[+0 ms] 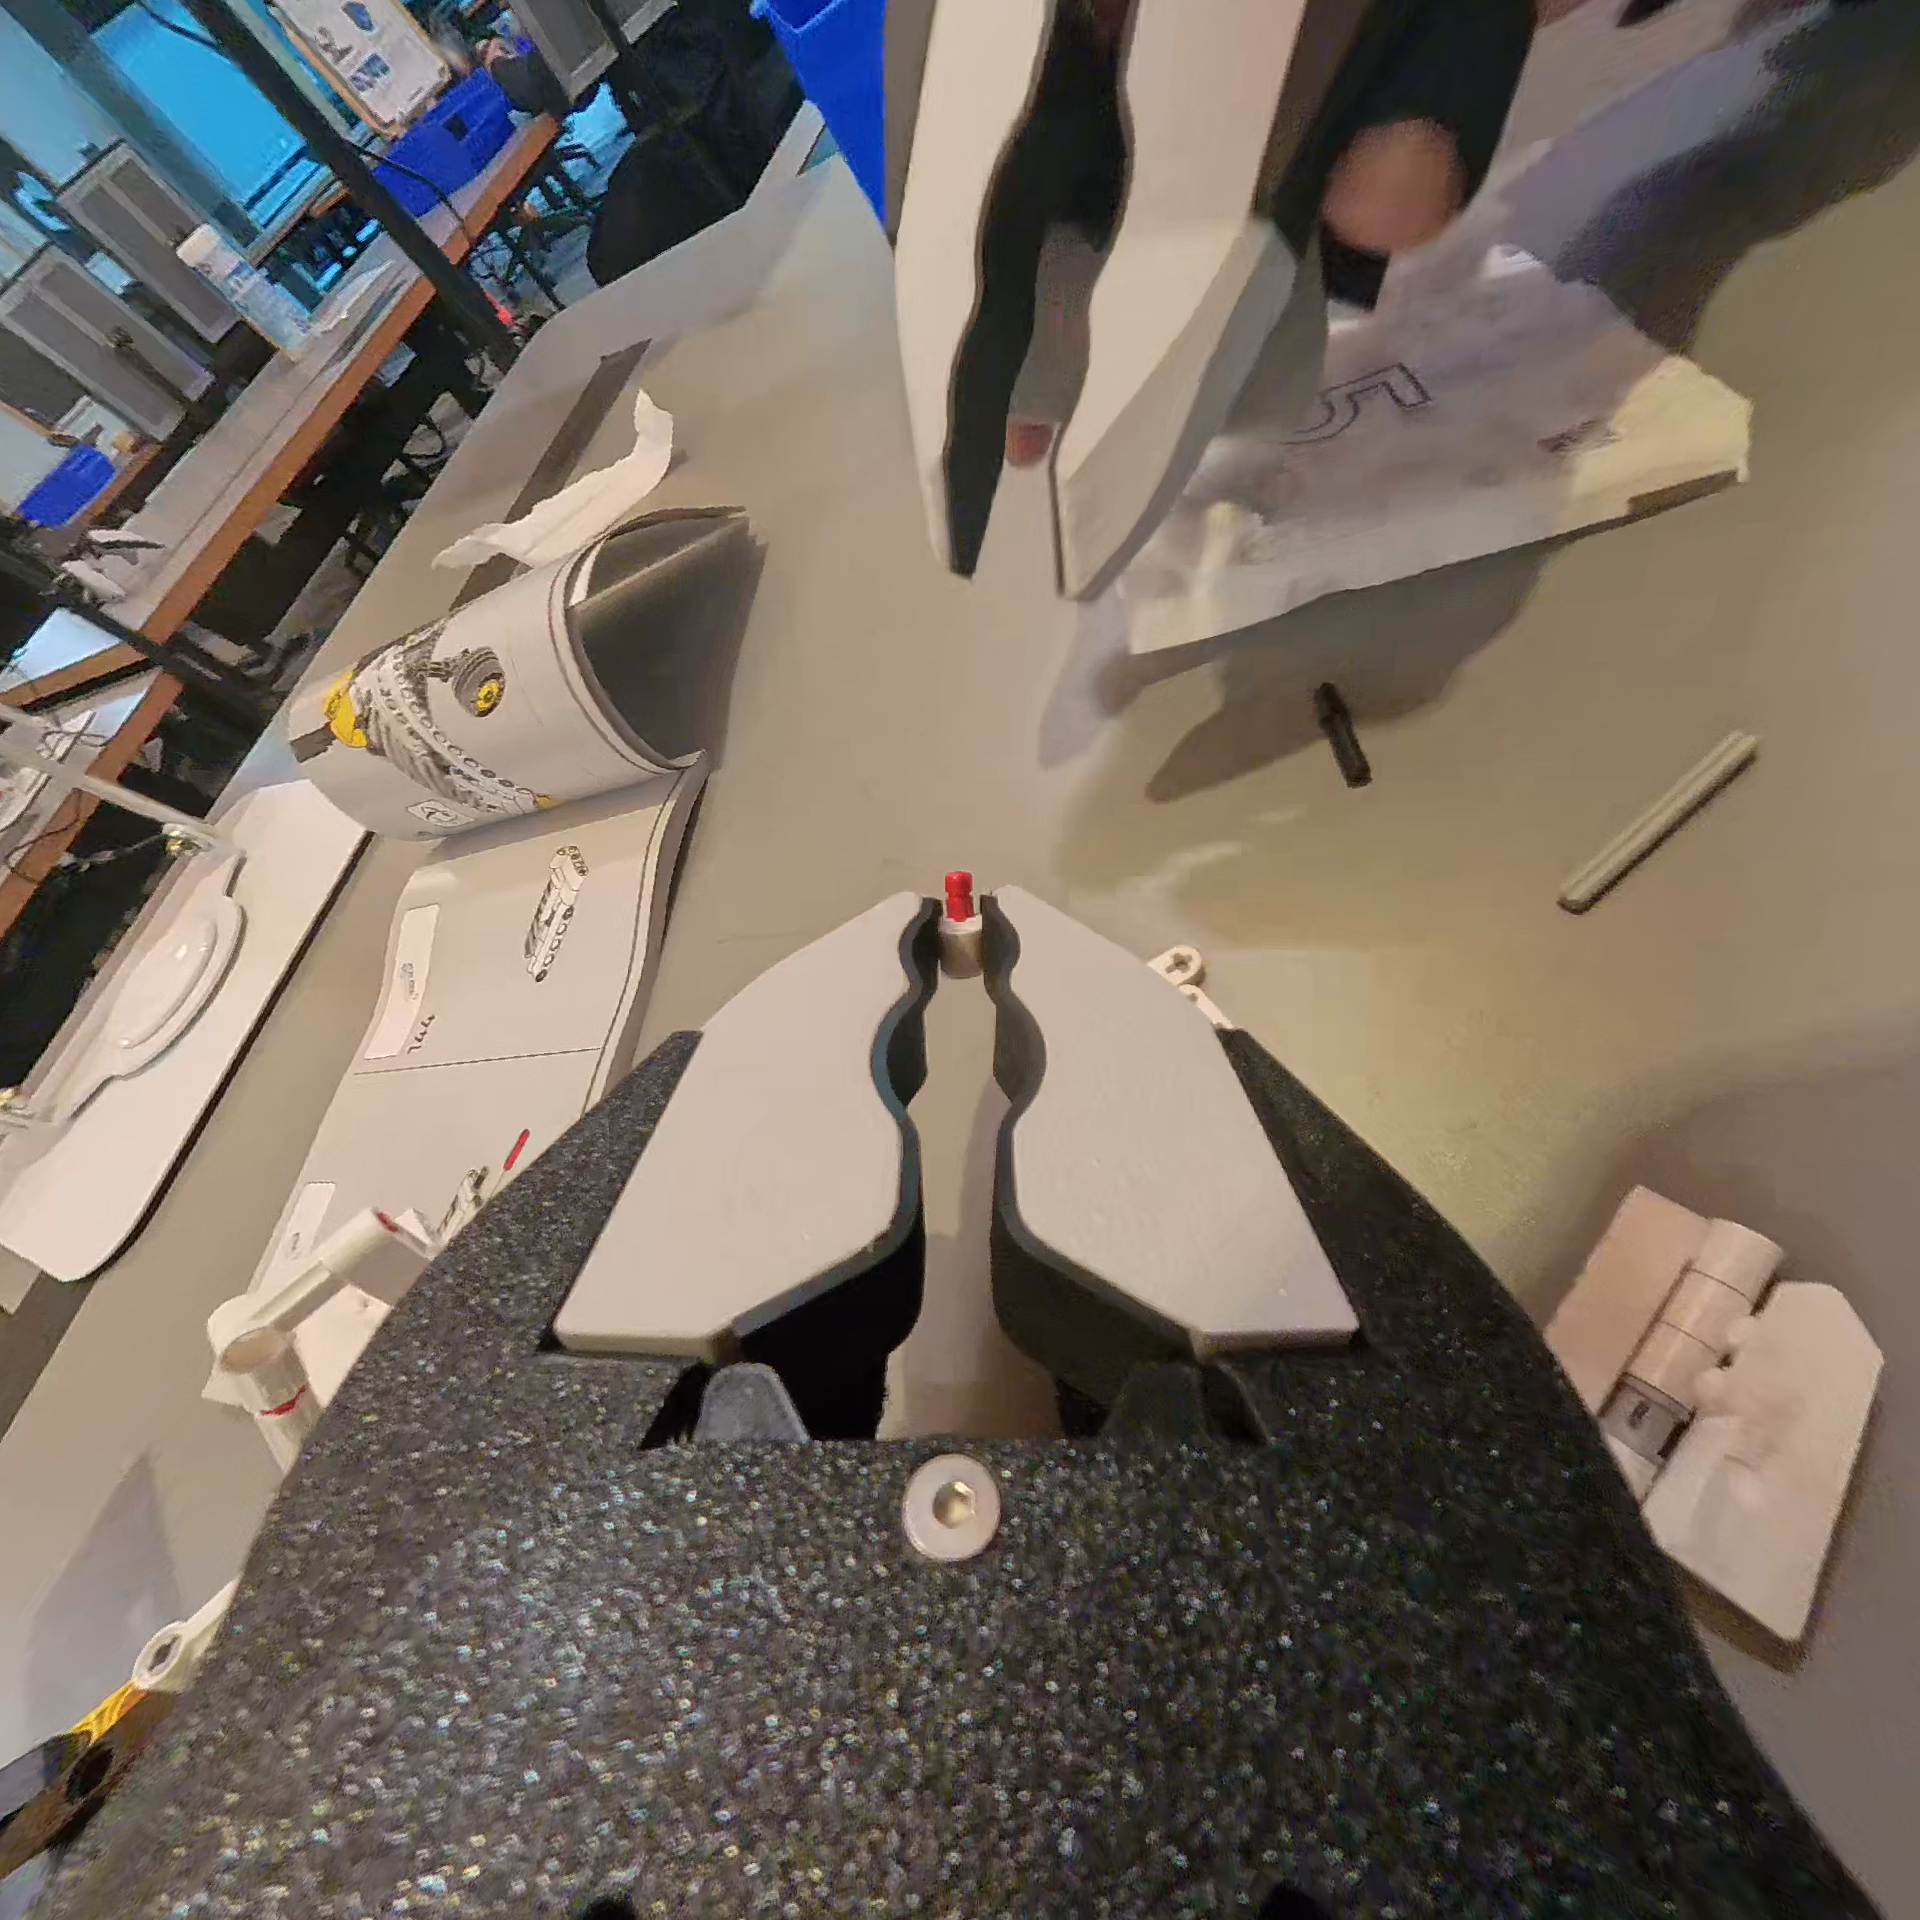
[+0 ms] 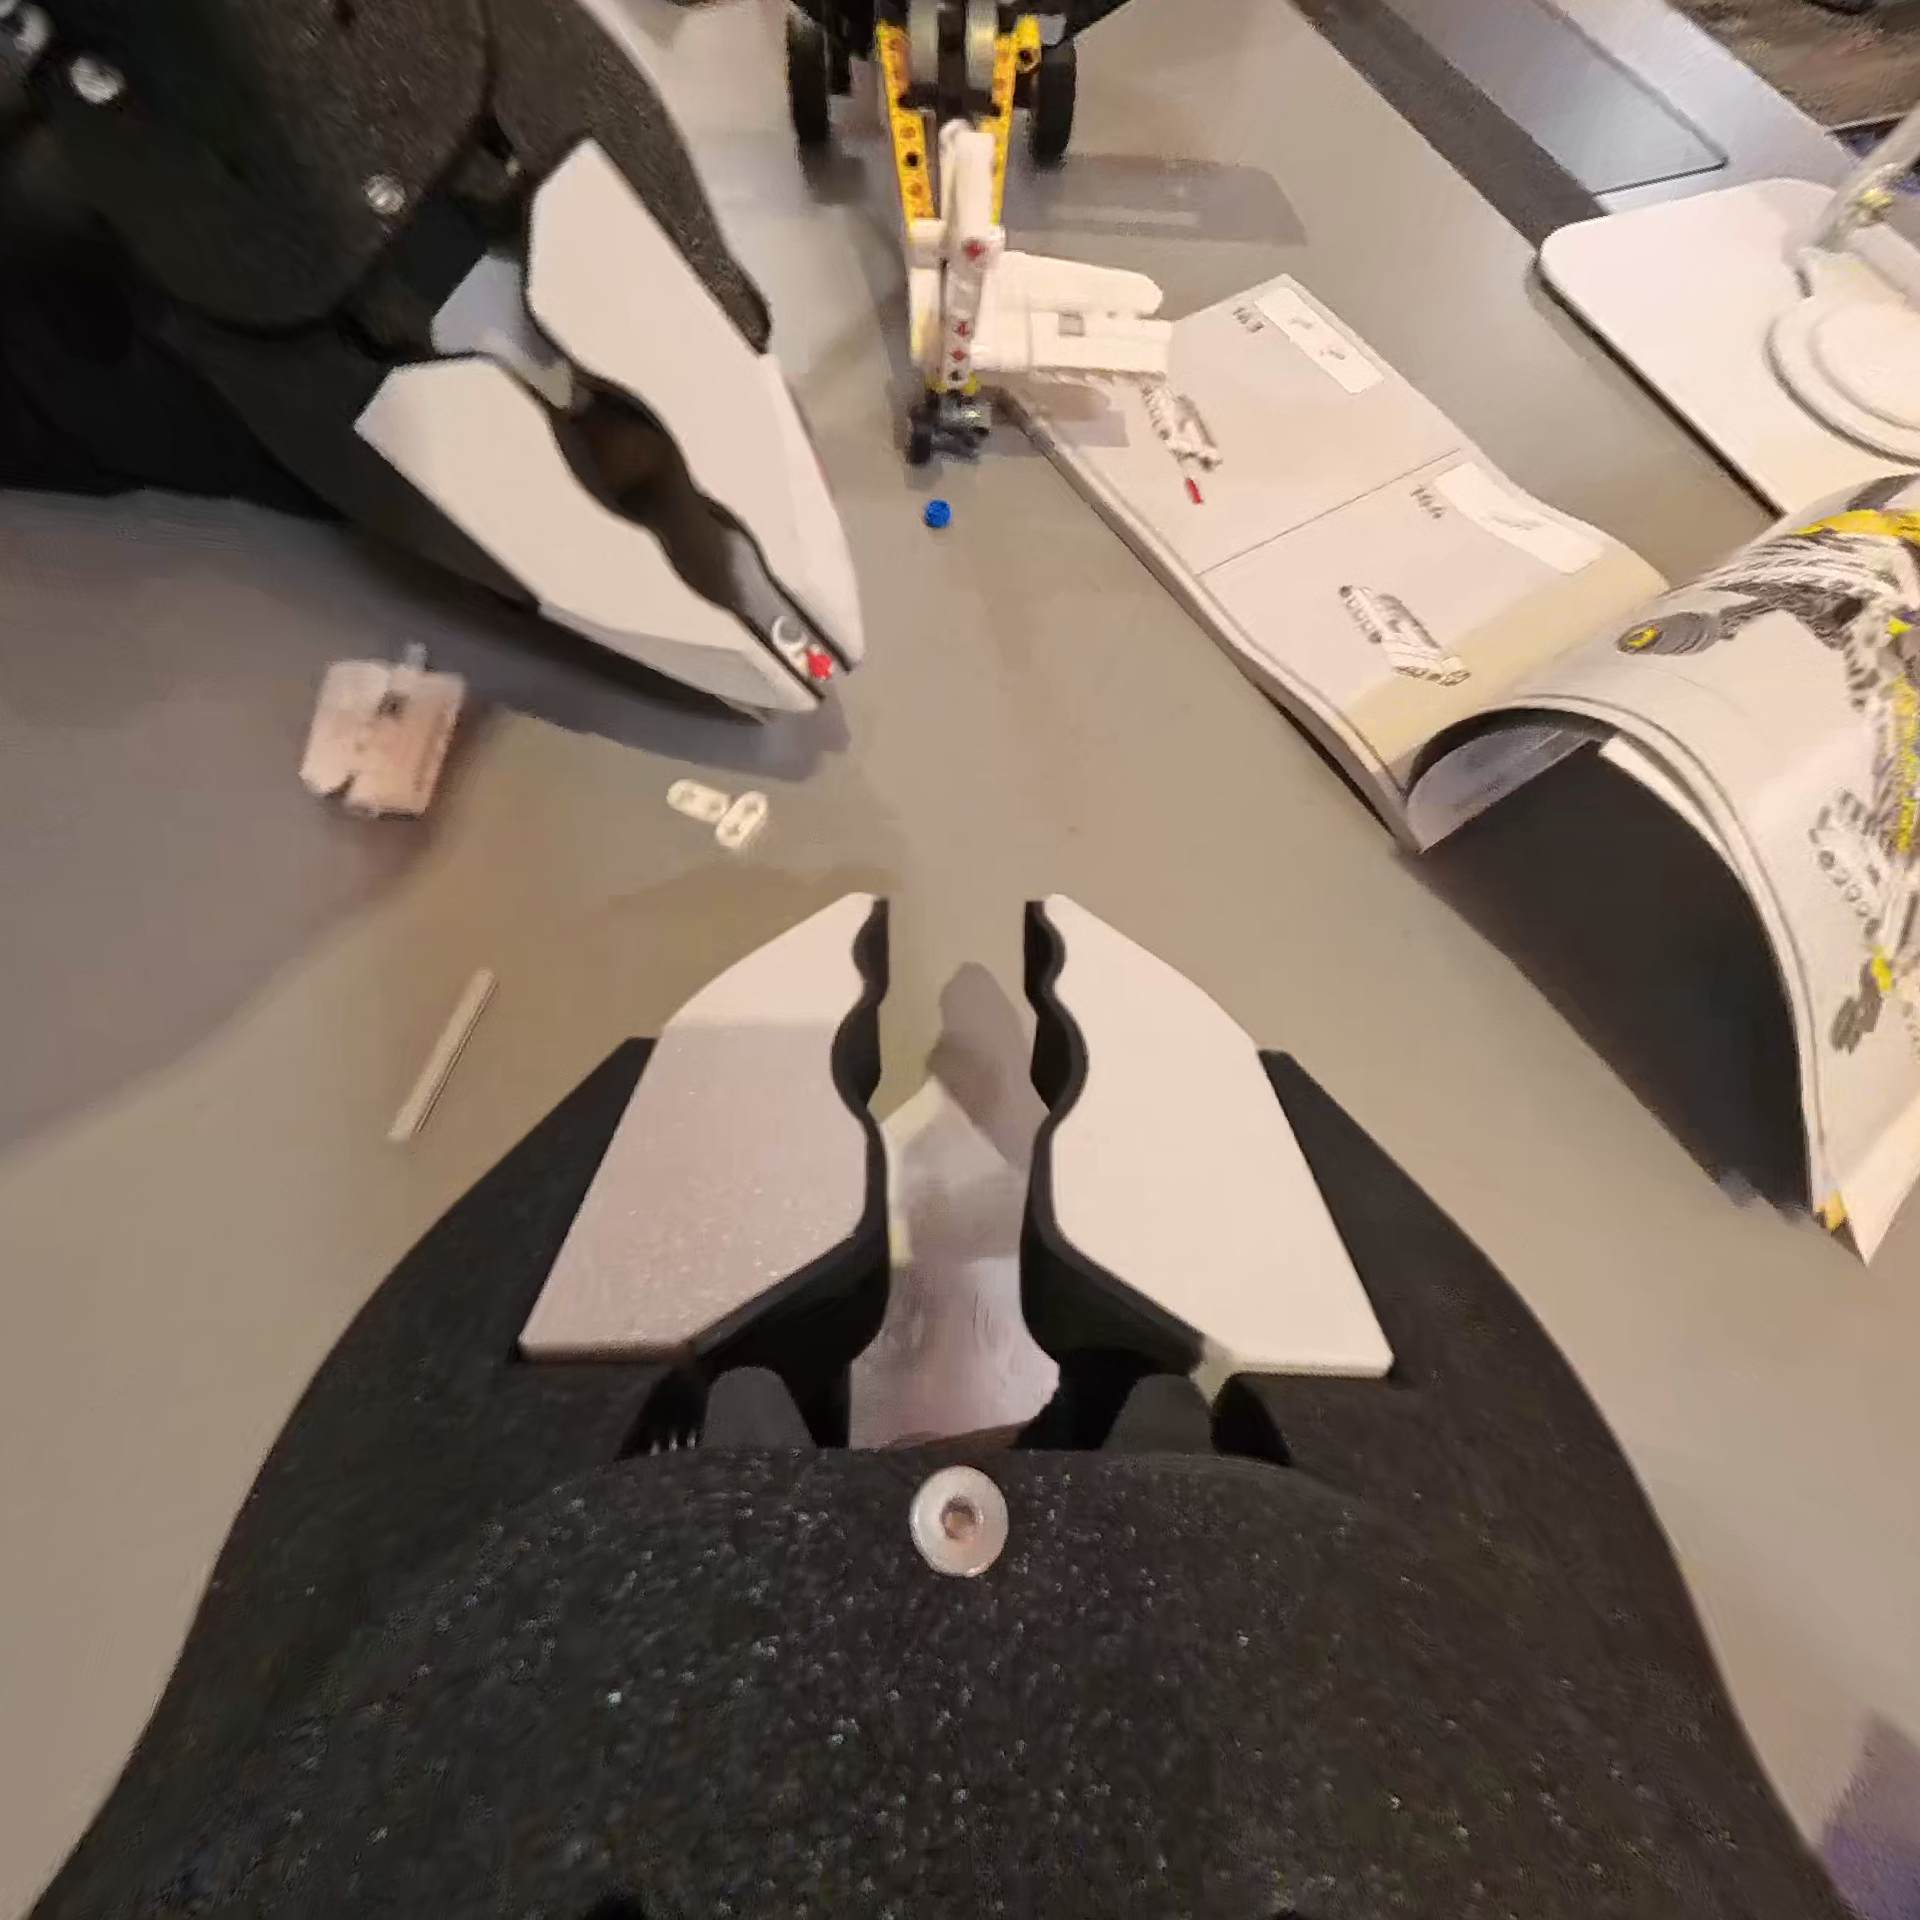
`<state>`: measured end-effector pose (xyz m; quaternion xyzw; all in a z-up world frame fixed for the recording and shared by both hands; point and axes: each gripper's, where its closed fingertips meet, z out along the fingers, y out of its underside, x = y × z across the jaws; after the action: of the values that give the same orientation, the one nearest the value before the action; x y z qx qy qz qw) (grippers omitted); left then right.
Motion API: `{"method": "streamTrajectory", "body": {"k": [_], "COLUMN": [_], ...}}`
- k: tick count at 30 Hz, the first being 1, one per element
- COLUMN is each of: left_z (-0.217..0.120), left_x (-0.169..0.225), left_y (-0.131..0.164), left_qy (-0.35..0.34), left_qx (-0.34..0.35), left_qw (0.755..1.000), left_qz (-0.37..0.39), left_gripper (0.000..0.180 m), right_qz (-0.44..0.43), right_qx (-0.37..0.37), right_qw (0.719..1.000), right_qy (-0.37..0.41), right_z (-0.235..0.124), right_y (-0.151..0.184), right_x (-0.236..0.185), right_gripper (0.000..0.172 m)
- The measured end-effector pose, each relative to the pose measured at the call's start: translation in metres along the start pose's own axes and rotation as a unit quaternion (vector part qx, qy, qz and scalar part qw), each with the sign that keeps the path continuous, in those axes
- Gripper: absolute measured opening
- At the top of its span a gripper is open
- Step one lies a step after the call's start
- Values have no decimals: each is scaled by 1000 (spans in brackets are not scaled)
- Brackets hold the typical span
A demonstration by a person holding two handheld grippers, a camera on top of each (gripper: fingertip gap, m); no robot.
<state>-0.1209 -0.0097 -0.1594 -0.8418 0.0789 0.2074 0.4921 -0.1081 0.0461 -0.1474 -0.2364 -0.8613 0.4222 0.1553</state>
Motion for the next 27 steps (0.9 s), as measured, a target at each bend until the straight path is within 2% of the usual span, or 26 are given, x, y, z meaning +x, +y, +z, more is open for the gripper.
{"method": "streamTrajectory", "body": {"k": [3,7,13,15,19,23,25,27], "left_z": [-4,-12,-13,-13,-15,-18,-19,-21], "left_x": [3,1,10,11,9,1,-2,-4], "left_y": [-3,-10,-12,-13,-16,-16,-17,-18], "left_qy": [16,30,41,41,39,29,27,28], "left_qx": [9,21,16,16,26,35,40,47], "left_qw": [1000,999,999,999,999,999,998,998], "left_qz": [1,-13,2,7,2,-19,-33,-44], "left_gripper": [8,8,8,8,8,8,8,8], "right_qz": [-30,-79,-157,-178,-209,-195,-166,-123], "right_qx": [-14,-52,-134,-169,-202,-193,-152,-99], "right_qw": [999,993,972,963,951,958,973,987], "right_qy": [-29,-73,-108,-112,-106,-81,-50,5], "right_z": [-14,-6,10,14,16,16,7,-19], "right_y": [14,29,38,43,44,41,29,9], "right_x": [-20,-54,-54,-53,-56,-56,-49,-29], "right_gripper": [30,30,29,26,4,4,4,4]}}
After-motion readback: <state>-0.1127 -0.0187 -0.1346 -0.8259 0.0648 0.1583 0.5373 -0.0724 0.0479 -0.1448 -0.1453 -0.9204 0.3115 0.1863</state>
